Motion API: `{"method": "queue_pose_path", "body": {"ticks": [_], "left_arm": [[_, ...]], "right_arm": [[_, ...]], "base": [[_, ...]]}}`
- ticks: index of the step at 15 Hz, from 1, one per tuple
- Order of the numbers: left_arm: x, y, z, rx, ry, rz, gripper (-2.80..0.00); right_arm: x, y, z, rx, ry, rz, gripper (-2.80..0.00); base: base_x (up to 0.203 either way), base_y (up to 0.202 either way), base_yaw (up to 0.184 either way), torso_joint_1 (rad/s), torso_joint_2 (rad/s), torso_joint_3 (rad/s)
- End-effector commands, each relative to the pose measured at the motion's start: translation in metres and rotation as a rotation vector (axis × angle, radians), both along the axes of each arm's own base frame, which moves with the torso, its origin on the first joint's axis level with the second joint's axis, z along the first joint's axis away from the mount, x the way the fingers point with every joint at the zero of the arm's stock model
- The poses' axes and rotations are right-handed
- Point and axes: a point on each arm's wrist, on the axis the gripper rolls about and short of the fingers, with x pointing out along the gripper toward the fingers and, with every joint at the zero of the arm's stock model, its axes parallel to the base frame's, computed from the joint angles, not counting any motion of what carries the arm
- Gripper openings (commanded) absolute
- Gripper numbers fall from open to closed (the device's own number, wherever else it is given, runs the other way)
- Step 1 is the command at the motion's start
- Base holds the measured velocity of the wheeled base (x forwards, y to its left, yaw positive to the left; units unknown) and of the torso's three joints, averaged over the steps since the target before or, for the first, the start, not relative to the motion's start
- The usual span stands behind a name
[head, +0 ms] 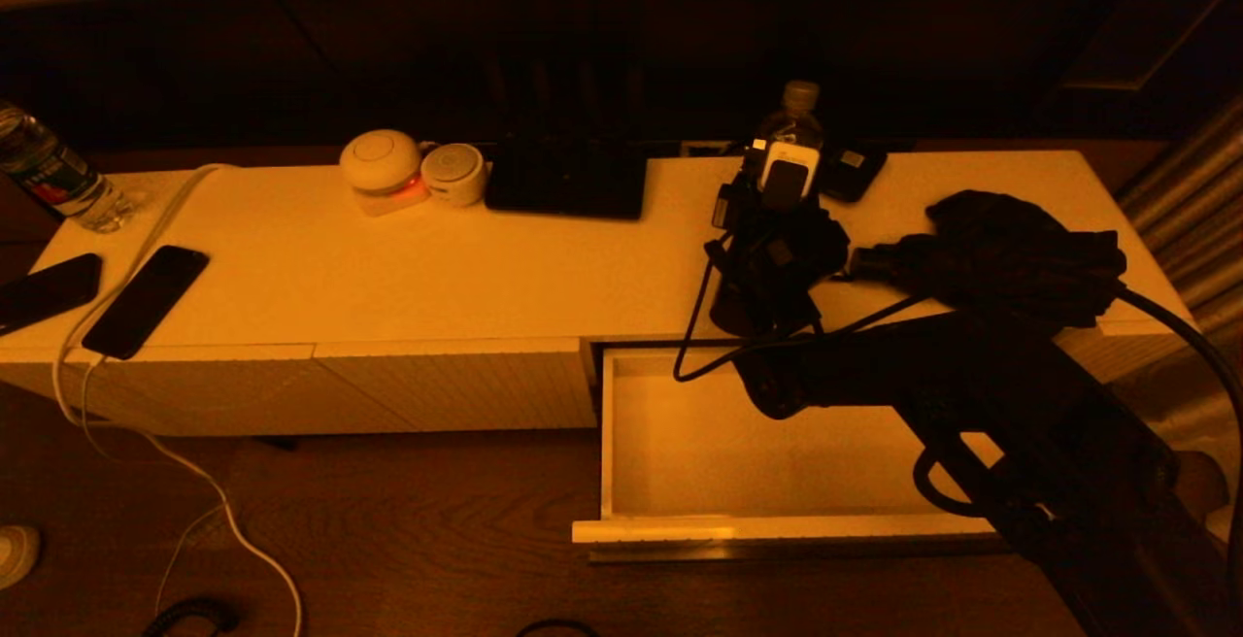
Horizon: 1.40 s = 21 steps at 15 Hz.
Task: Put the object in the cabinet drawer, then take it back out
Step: Put the mineral water in the drawer, then close the drawer
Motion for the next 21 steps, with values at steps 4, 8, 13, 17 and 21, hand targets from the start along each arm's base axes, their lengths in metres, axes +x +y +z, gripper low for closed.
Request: {"method": "queue_pose_path", "body": {"ticks": [4,8,13,17,21], "left_arm": [[0.000,0.000,0.000,0.000,0.000,0.000,-2.80],[0.000,0.000,0.000,0.000,0.000,0.000,-2.80],[0.000,0.000,0.000,0.000,0.000,0.000,-2.80],[0.000,0.000,0.000,0.000,0.000,0.000,-2.80],[0.000,0.000,0.000,0.000,0.000,0.000,-2.80]], "right_arm": [[-0.001,-0.001,0.002,0.010,-0.008,-0.003,0.00],[-0.012,-0.004,0.025,0.037,-0.052,0.001,0.00],[-0.039,-0.012,0.064,0.086,-0.134,0.007,0.00],[-0.066,-0.030,0.105,0.080,-0.179,-0.012,0.00],[-0.113,-0.059,0.156,0.017,-0.202,-0.047,0.00]], "base": [[0.000,0.000,0.000,0.000,0.00,0.000],[0.000,0.000,0.000,0.000,0.00,0.000],[0.000,0.000,0.000,0.000,0.00,0.000],[0.000,0.000,0.000,0.000,0.00,0.000],[0.000,0.000,0.000,0.000,0.00,0.000]]}}
